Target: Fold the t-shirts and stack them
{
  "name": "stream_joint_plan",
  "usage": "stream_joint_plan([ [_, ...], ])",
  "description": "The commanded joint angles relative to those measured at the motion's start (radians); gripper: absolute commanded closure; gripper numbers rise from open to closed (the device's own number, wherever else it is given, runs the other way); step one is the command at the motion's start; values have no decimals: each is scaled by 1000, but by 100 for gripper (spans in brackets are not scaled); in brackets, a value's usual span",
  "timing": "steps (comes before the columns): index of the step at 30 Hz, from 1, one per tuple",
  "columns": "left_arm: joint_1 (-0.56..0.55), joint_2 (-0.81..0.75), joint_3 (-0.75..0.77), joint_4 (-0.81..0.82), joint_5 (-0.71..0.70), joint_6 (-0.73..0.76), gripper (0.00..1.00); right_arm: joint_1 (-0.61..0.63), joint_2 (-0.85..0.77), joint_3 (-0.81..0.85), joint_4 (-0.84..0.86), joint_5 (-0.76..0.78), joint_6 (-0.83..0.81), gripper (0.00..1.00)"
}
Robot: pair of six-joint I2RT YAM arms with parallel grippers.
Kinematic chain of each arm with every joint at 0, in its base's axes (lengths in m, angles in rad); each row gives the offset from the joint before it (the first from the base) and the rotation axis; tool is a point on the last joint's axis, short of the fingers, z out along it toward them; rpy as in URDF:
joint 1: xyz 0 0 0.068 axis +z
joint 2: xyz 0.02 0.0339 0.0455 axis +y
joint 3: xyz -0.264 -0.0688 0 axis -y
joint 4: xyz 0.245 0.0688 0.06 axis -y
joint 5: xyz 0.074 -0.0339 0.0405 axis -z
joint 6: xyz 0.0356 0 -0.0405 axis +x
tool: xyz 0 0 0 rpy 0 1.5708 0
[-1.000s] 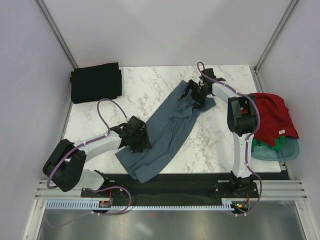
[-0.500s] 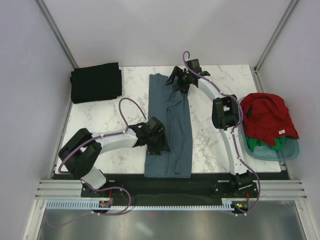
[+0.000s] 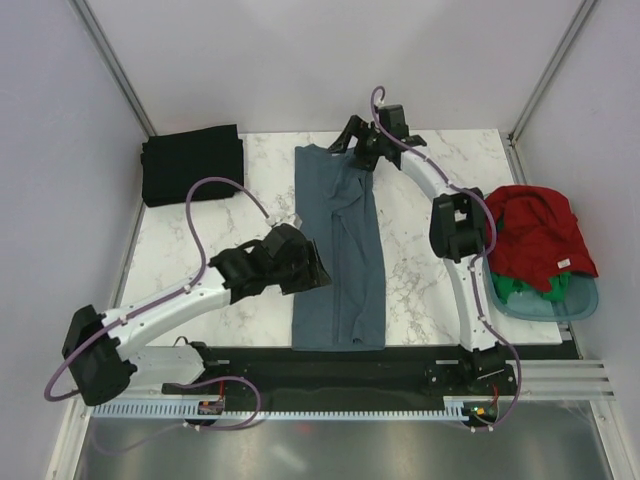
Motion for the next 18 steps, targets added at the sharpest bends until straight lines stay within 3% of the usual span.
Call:
stream_joint_plan([
  [1, -4, -98, -34, -76, -91, 8, 36, 2, -287, -59, 73, -33, -29, 2],
  [5, -4, -204, -134, -78, -118, -29, 36, 3, -556, -311, 70, -12, -55, 2],
  [6, -4, -228, -149, -78, -120, -32, 36, 6, -623, -473, 62, 18, -65, 2],
  [10, -5, -265, -215, -76, -106, -49, 36, 20, -999, -844, -109, 233, -107, 2],
  [13, -10, -288, -266, -75, -106, -67, 36, 52, -1220, -1137, -175, 275, -92, 11],
  [14, -10, -293, -286, -73, -106, -71, 36, 63, -1272, -1204, -191, 276, -83, 20],
  [18, -11, -297, -324, -70, -100, -74, 36, 146, -1513, -1555, -201, 267, 6, 37],
])
